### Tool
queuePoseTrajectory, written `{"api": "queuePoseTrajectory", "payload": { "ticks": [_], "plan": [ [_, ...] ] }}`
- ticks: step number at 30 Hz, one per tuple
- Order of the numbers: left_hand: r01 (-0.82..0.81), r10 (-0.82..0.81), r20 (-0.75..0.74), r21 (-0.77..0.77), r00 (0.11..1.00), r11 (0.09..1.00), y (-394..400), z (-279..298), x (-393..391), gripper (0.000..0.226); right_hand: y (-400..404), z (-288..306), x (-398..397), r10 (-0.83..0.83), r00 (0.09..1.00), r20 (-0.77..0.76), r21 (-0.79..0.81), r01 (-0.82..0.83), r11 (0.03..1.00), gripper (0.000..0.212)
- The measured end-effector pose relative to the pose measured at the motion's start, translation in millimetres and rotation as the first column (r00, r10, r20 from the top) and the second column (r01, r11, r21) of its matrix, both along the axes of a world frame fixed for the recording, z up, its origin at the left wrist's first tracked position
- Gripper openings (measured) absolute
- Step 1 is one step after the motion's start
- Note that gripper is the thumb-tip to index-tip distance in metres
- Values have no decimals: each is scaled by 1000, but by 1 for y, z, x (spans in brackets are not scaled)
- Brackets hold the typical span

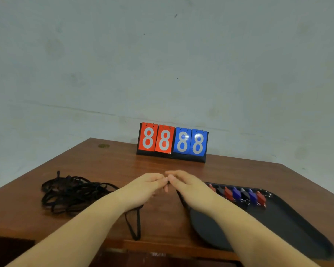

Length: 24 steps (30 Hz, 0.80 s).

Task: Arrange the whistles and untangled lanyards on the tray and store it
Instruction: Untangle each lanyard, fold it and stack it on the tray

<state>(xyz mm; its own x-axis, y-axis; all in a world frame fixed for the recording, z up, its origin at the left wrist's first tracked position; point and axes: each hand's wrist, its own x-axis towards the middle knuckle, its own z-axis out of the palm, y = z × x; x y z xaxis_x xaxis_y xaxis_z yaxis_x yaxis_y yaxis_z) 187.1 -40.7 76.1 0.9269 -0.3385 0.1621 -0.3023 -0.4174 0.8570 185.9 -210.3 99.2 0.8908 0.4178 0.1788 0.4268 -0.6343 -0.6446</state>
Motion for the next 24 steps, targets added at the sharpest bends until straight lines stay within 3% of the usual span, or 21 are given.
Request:
{"api": "queuePoseTrajectory", "payload": {
  "ticks": [4, 8, 14, 21, 24],
  "plan": [
    [-43, 42, -45, -22, 998, 999, 11, -1, -5, 35, 8, -4, -3, 3, 995, -98, 11, -2, 1000, 41],
    [-132, 141, -86, 108, 986, 985, 27, -8, -9, 38, -8, 0, 0, -66, 997, -45, -112, 61, 992, 40],
    [-102, 115, -122, 111, 986, 989, 42, -12, -12, 37, -40, -7, -3, -144, 989, 17, -213, 145, 966, 41],
    [-100, 113, -86, 145, 990, 984, 37, -8, -14, 34, -61, -14, -7, -163, 985, -53, -252, 145, 957, 40],
    [-65, 75, -95, 105, 993, 992, 34, -11, -17, 31, -63, -20, -8, -155, 988, 3, -259, 150, 954, 27]
  ]
}}
